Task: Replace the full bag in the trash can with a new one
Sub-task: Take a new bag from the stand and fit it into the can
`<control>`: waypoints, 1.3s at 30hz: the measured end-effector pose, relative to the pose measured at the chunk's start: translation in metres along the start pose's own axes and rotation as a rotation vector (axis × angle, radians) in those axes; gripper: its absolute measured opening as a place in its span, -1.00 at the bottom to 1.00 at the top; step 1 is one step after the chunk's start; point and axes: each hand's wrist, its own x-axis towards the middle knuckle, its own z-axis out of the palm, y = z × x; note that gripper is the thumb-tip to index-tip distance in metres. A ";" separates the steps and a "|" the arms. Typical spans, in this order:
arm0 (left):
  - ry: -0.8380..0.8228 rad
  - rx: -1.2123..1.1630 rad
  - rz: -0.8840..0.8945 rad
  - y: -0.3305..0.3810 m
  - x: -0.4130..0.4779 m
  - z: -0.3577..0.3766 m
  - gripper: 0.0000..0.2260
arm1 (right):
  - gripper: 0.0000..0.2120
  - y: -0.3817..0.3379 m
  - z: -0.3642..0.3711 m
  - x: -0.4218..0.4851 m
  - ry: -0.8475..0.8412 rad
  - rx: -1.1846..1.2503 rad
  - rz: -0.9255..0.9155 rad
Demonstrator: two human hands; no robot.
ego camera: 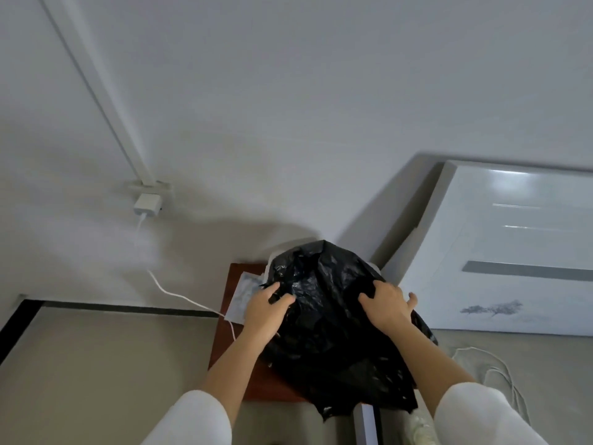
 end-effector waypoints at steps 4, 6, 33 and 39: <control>0.063 -0.569 -0.170 0.008 -0.001 -0.021 -0.92 | -0.72 0.007 -0.002 -0.010 0.081 0.175 0.017; 0.048 -0.750 -0.202 0.004 -0.010 -0.036 -0.76 | -0.69 0.014 -0.007 -0.019 0.103 0.337 0.028; 0.746 -0.833 -0.039 -0.177 -0.386 -0.205 -0.80 | -0.92 -0.149 0.049 -0.283 -0.849 0.579 -0.560; 1.006 -0.865 -0.174 -0.269 -0.474 -0.274 -0.79 | -0.82 -0.232 0.101 -0.407 -0.863 0.464 -0.744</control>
